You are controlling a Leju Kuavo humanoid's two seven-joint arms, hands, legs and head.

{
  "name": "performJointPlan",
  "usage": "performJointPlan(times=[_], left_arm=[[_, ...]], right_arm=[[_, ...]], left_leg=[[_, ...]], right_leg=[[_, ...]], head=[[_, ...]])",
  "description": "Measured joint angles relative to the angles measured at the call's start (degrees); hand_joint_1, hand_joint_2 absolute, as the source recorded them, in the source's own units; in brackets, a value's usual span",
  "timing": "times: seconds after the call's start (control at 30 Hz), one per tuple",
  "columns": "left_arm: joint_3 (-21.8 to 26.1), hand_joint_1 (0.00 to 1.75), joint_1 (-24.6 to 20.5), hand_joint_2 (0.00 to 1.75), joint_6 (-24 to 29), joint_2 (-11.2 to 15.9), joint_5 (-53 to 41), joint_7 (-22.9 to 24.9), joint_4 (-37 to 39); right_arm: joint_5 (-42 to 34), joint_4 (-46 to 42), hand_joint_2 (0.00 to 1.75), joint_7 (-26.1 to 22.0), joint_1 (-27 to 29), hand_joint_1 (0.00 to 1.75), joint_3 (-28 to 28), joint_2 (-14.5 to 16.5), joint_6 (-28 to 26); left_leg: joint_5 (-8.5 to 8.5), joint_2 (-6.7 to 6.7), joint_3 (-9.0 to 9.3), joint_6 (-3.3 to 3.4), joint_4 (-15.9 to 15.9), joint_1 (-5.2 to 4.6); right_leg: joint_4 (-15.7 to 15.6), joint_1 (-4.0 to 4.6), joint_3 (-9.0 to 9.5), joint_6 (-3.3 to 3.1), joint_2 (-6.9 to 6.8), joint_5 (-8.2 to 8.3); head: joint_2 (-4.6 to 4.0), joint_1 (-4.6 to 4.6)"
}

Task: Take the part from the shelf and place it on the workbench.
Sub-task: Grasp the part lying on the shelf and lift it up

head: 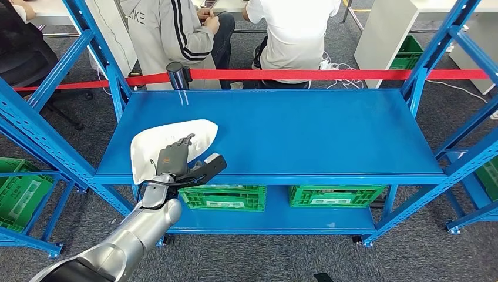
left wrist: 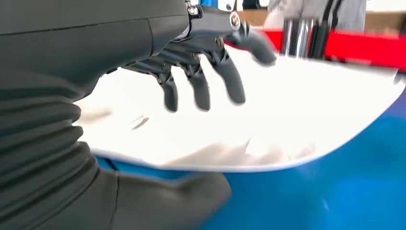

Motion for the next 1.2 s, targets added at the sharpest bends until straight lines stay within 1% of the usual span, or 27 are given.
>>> performJointPlan(times=[0.07,0.13,0.27,0.6,0.93,1.07,1.2], left_arm=[[0.0,0.0,0.0,0.0,3.2,0.0,1.4,-1.5,0.0],[0.0,0.0,0.0,0.0,5.2,0.0,2.4,-2.5,0.0],[0.0,0.0,0.1,0.0,5.9,0.0,3.1,-2.9,0.0],[0.0,0.0,0.0,0.0,5.2,0.2,3.0,-2.1,0.0],[0.0,0.0,0.0,0.0,1.5,0.5,1.1,0.9,0.1],[0.0,0.0,-0.1,1.75,-4.2,0.6,-0.4,5.2,0.3],[0.0,0.0,-0.1,1.75,-7.6,0.9,-1.6,7.7,0.6]], right_arm=[[0.0,0.0,0.0,0.0,0.0,0.0,0.0,0.0,0.0],[0.0,0.0,0.0,0.0,0.0,0.0,0.0,0.0,0.0],[0.0,0.0,0.0,0.0,0.0,0.0,0.0,0.0,0.0],[0.0,0.0,0.0,0.3,0.0,0.0,0.0,0.0,0.0],[0.0,0.0,0.0,0.2,0.0,0.0,0.0,0.0,0.0],[0.1,0.0,0.0,0.2,0.0,0.0,0.0,0.0,0.0],[0.5,0.0,0.0,0.2,0.0,0.0,0.0,0.0,0.0]], left_leg=[[0.0,0.0,0.0,0.0,0.0,0.0],[0.0,0.0,0.0,0.0,0.0,0.0],[0.0,0.0,0.0,0.01,0.0,0.0],[0.01,0.0,0.0,0.01,0.0,0.0],[0.0,0.0,0.0,0.01,0.0,0.0],[0.01,0.0,0.0,0.01,0.0,0.0],[0.01,0.0,-0.01,0.01,0.0,0.0]], right_leg=[[0.0,0.0,0.0,0.0,0.0,0.0],[0.0,0.0,0.0,0.0,0.0,0.0],[0.0,0.0,0.0,0.0,-0.01,0.0],[0.0,0.0,0.0,0.0,-0.01,0.0],[0.0,0.0,0.0,0.0,-0.01,0.0],[0.0,0.0,0.0,0.0,-0.01,0.0],[0.0,0.0,0.0,0.0,-0.01,0.0]], head=[[0.0,0.0],[0.0,0.0],[0.0,0.0],[0.0,0.0],[0.0,0.0],[0.0,0.0],[0.0,0.0]])
